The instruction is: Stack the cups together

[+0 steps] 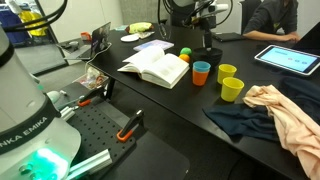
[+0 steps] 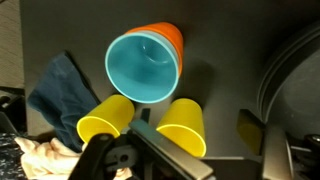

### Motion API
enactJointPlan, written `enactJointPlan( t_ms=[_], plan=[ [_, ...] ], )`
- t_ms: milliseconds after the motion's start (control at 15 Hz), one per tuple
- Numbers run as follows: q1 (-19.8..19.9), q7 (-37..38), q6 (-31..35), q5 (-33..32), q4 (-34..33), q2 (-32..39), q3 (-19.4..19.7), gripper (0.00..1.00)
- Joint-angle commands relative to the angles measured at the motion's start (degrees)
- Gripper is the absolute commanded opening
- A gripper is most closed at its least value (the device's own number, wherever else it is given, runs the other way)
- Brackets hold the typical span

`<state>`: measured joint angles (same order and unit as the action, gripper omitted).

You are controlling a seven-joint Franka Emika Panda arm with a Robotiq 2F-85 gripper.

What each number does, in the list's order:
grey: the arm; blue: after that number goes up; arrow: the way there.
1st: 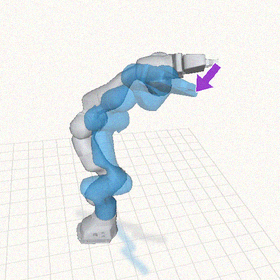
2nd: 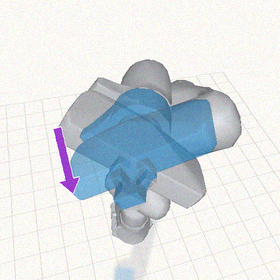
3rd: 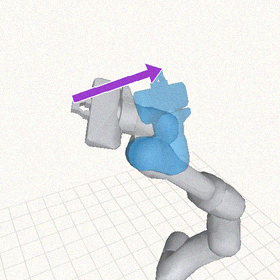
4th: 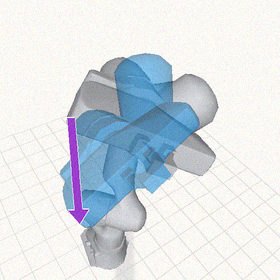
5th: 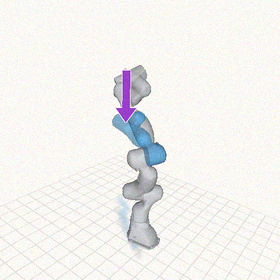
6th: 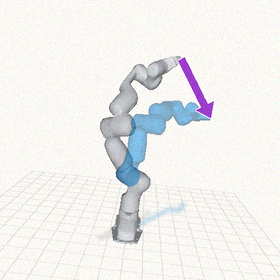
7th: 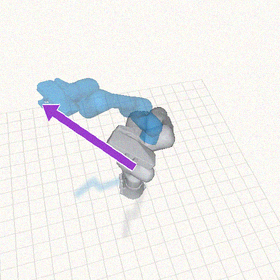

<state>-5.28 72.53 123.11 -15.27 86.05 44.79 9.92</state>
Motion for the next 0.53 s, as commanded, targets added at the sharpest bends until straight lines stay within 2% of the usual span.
enactJointPlan(
  t_ms=[0, 267, 467],
  plan=[
    [3.5, -9.95, 6.66, 2.24, 1.42, -1.53, -1.44, 1.0],
    [6.9, -19.52, 5.73, 8.26, 0.47, -1.04, -2.43, 1.0],
    [7.64, -24.31, 7.1, 10.57, 0.26, 0.06, -1.96, 1.0]
  ],
)
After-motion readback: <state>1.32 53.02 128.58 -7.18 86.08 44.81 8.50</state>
